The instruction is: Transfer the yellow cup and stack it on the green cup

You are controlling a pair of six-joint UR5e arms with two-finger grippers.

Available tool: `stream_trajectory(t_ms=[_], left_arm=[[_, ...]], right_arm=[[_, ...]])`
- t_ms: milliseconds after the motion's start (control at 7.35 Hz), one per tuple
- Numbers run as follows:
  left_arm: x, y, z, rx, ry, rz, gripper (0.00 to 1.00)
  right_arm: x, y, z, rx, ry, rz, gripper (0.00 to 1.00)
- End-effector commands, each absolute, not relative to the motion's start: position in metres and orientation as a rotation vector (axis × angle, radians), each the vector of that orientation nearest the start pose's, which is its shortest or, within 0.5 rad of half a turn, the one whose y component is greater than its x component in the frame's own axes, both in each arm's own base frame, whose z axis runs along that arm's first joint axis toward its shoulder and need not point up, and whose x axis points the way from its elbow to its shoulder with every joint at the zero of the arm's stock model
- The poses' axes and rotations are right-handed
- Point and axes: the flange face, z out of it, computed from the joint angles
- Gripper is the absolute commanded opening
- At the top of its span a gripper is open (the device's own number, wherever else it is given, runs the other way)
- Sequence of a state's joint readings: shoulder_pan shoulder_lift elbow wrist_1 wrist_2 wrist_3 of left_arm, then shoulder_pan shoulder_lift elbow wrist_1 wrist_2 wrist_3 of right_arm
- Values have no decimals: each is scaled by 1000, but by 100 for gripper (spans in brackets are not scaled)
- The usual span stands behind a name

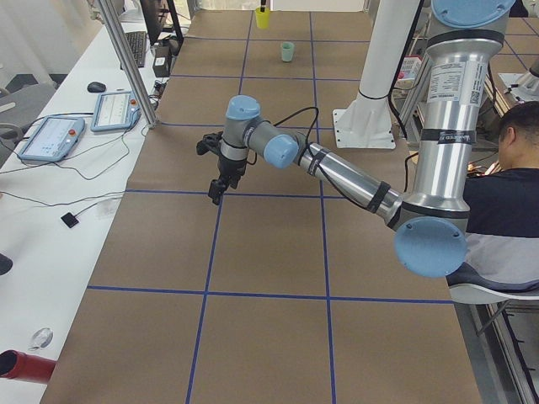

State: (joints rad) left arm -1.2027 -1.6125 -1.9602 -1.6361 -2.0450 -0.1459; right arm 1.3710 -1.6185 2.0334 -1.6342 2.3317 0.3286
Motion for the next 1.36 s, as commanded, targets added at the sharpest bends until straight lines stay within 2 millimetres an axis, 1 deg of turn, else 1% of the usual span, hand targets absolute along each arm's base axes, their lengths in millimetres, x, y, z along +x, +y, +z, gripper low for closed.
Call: stream_trajectory(t_ms=[0, 136, 272, 408, 544, 680, 816, 952, 1224], left_arm=[[48, -496, 524, 237, 605, 231, 100], [31, -481, 545, 222, 586, 285, 100], [-6, -479, 562, 207, 571, 252, 100], [-48, -472, 582, 195, 616, 293, 100], [-90, -463, 608, 173, 706, 296, 100], [-109, -452, 618, 174, 733, 276, 100], [-109, -446, 623, 161, 738, 266, 100], [-107, -445, 624, 161, 754, 264, 100], [-106, -446, 621, 169, 760, 261, 100]], right_arm=[[-6, -443, 482, 125, -826, -36, 0], [-6, -433, 472, 137, -845, -43, 0], [-6, -425, 465, 136, -872, -44, 0], [-7, -425, 462, 139, -873, -46, 0], [-7, -424, 464, 135, -872, -47, 0], [-13, -420, 468, 117, -872, -53, 0], [-23, -416, 472, 87, -873, -44, 0], [-33, -401, 484, 89, -886, -41, 0], [-72, -360, 505, 101, -957, 1, 0]])
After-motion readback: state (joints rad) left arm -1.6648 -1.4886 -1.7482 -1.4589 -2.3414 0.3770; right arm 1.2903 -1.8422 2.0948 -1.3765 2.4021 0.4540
